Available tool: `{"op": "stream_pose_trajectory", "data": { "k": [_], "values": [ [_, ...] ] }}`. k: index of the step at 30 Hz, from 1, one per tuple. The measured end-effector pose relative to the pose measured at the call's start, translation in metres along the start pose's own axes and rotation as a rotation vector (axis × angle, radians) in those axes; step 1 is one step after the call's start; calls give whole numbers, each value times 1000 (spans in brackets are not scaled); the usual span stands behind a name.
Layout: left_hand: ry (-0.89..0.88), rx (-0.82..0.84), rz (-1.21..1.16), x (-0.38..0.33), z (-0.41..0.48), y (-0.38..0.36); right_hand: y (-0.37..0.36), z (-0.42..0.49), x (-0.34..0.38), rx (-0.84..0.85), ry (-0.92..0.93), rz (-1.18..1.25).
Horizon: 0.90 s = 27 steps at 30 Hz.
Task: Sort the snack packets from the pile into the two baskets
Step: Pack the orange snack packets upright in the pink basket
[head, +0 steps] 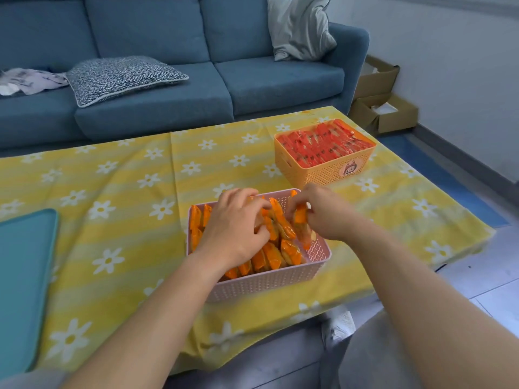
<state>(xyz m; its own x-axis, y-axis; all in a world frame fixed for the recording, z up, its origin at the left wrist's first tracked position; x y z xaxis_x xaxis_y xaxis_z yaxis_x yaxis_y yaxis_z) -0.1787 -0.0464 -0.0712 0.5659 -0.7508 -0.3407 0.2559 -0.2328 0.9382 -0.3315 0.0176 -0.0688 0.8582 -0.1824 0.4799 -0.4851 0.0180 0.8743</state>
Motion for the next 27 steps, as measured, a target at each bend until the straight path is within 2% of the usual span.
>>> {"op": "stream_pose_trajectory", "data": {
  "k": [2, 7, 11, 15, 18, 21, 24, 27],
  "values": [
    [62, 95, 27, 6, -1, -3, -1, -1, 7, 1, 13, -33],
    [128, 150, 63, 15, -1, -4, 1, -4, 5, 27, 4, 48],
    [148, 70, 104, 17, -1, 4, -8, -1, -1, -1, -52, -107],
    [131, -39, 42, 9, -5, 15, 1, -2, 7, -65, -81, -127],
    [70, -100, 6, -5, -7, 21, 15, -8, 14, -207, -82, 144],
    [-10, -143, -100, -24, -8, 21, 16, -14, 25, -152, -74, 524],
    [-84, -151, -221, -41, -10, 20, 14, -20, 27, -54, -66, 595],
    [-101, -159, -317, -49, -14, 16, 26, -28, 15, -78, -99, 582]
  ]
}}
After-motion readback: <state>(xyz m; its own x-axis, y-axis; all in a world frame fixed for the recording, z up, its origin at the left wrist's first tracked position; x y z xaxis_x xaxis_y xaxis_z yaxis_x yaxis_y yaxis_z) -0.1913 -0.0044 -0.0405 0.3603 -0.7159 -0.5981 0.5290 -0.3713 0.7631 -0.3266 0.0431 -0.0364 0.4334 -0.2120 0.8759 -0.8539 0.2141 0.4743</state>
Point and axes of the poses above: each hand's wrist, its own z-axis towards the middle knuckle, its own y-axis out of the back of the hand, x = y × z, the point moved 7 cm from there along z, towards the middle knuckle, and after that the axes turned 5 degrees about x, right-handed, at the moved point
